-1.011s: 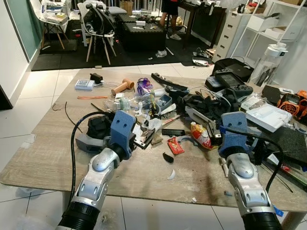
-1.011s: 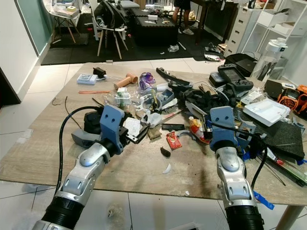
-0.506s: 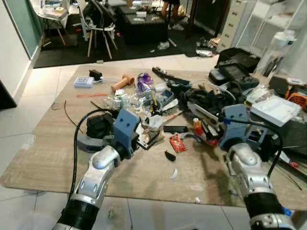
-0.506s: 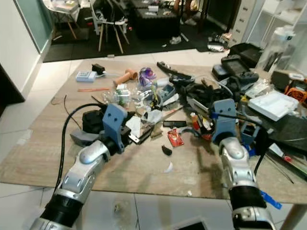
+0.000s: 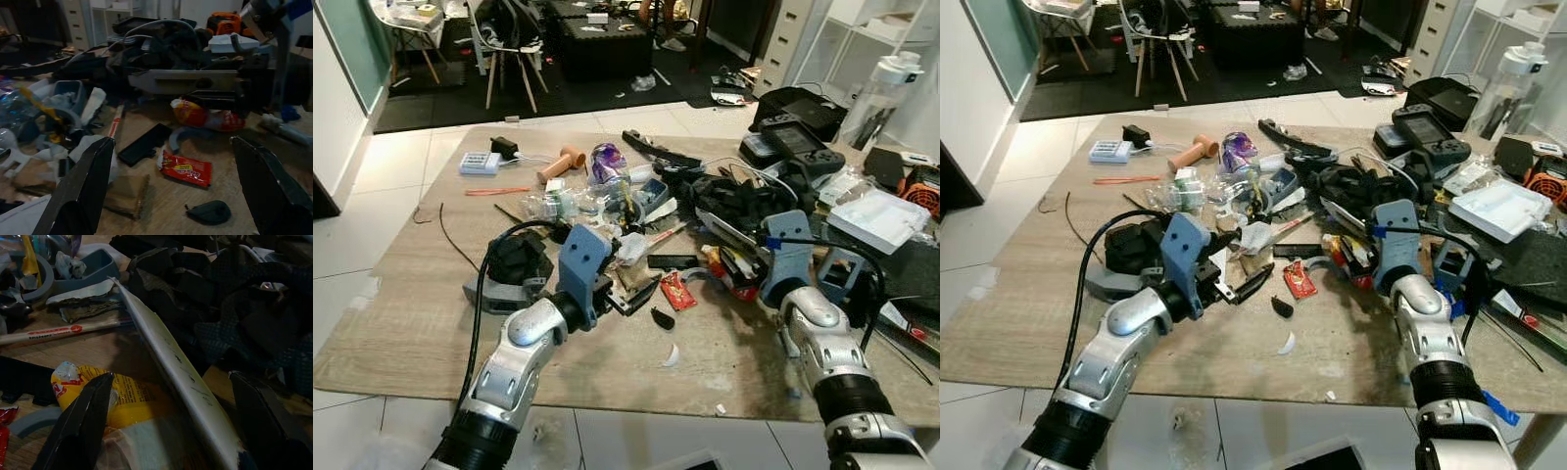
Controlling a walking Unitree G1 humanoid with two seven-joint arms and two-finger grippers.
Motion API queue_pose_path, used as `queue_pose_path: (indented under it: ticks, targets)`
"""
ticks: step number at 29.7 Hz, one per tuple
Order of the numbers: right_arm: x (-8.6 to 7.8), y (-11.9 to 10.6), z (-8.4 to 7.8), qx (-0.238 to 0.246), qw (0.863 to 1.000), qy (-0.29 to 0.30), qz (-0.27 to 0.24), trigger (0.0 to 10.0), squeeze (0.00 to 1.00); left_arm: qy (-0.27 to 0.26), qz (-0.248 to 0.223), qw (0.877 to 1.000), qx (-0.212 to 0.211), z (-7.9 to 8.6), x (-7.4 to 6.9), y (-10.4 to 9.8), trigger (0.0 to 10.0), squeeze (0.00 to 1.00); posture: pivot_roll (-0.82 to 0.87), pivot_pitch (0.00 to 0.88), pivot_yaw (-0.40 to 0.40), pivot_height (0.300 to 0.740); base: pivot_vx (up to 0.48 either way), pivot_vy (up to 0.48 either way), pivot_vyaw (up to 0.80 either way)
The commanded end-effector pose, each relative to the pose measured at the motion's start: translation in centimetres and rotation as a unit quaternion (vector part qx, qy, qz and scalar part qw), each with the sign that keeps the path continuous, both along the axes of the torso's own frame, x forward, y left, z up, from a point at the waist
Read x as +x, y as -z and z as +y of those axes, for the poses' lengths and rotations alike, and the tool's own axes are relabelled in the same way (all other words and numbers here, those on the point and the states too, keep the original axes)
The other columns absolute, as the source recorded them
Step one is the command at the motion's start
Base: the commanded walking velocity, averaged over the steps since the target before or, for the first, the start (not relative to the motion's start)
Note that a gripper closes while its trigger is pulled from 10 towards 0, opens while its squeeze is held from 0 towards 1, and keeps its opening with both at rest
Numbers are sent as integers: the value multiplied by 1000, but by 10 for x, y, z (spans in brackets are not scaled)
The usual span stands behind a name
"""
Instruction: Picking trash to rubbish bin
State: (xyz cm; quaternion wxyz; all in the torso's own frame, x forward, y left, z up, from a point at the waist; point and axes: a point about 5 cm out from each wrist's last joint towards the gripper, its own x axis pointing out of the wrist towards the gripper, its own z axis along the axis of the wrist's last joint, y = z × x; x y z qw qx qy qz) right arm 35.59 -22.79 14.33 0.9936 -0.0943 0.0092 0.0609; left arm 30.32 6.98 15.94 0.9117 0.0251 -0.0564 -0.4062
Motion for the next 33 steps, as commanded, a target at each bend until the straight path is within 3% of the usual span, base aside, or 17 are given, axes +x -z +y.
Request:
queue_pose_path:
  ticks: [1,2,3,18,32,33]
  targets:
    - [-1,9,-2,-7,1000,2,21,10000,0,5,4,1000,0,-1,-3,2,10000,0,-110,137,-11,740,0,0,0]
    - [-1,9,-3,-9,1000,5,20,3294,0,3,2,1000,0,-1,-2,1,10000,0,-111,135,-11,740,0,0,0]
    - [0,7,-4,-8,1000,8,18,0,0,0,1,1000,-1,0,-1,1,10000,0,-111,134,-10,740,0,0,0]
    - [4,-3,-2,8,1000,5,-8,0,0,-7,-8,1000,-9,-2,4,-4,10000,0,-130,108,-24,740,0,0,0]
    - [4,-39,39,39,995,-54,-71,275,0,-21,-12,1000,-16,3,5,-5,10000,0,-122,78,-37,740,0,0,0]
    - [4,-41,47,50,995,-62,-66,10000,0,-22,-11,1000,-15,6,6,-5,10000,0,-121,75,-39,740,0,0,0]
